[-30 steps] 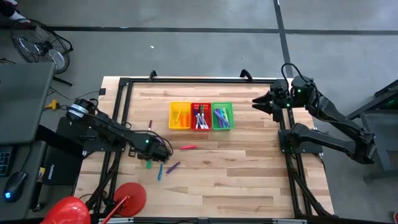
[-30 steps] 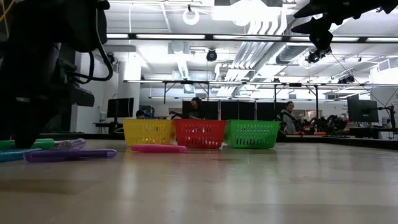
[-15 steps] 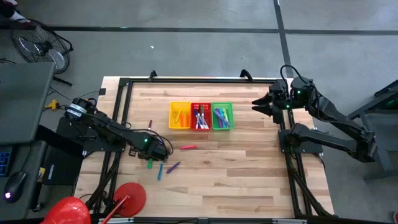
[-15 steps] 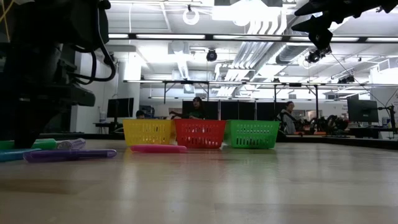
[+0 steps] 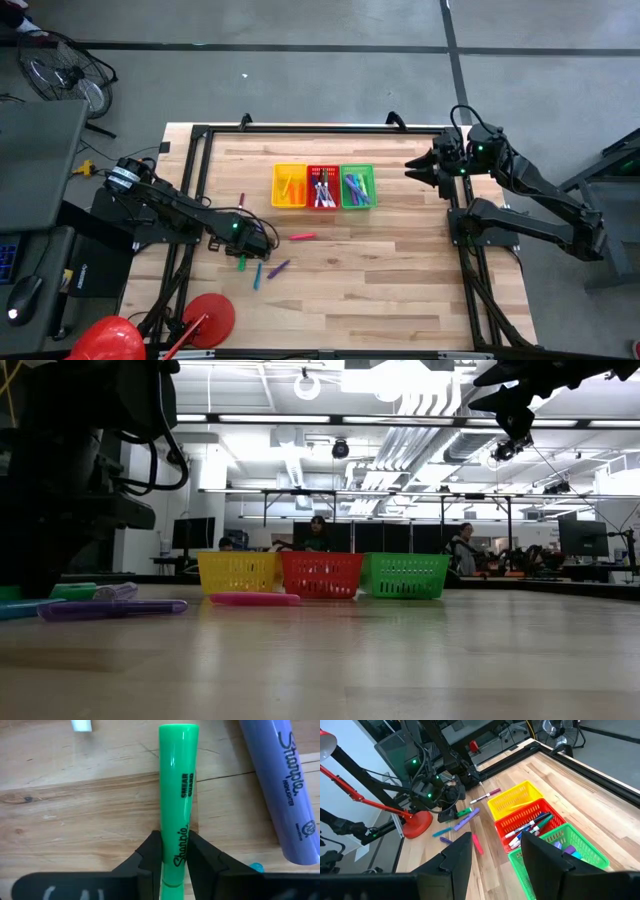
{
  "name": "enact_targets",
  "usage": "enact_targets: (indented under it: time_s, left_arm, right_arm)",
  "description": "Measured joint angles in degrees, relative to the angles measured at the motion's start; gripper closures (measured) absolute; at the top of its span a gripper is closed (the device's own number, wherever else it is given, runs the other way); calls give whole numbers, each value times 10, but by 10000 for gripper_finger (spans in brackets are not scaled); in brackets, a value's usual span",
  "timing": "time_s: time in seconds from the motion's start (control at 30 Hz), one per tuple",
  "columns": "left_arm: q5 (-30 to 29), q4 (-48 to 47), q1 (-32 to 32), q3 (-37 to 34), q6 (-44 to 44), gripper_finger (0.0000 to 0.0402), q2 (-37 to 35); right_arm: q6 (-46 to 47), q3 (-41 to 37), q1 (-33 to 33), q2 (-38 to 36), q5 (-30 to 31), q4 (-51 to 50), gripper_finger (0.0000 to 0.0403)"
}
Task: Pick & Place Markers
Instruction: Put the green highlighter into the green bin
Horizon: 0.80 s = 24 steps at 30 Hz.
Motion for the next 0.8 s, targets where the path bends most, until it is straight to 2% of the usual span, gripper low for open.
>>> enact_targets:
  time_s: [0.33, 0.8]
  left_arm:
    - [-5, -2, -1, 3, 17, 339, 0]
    - [-31, -55, -2, 56, 66, 341, 7]
  right_arm:
    - [0, 0, 0, 0, 0, -1, 245]
    - [0, 0, 0, 0, -2, -1, 245]
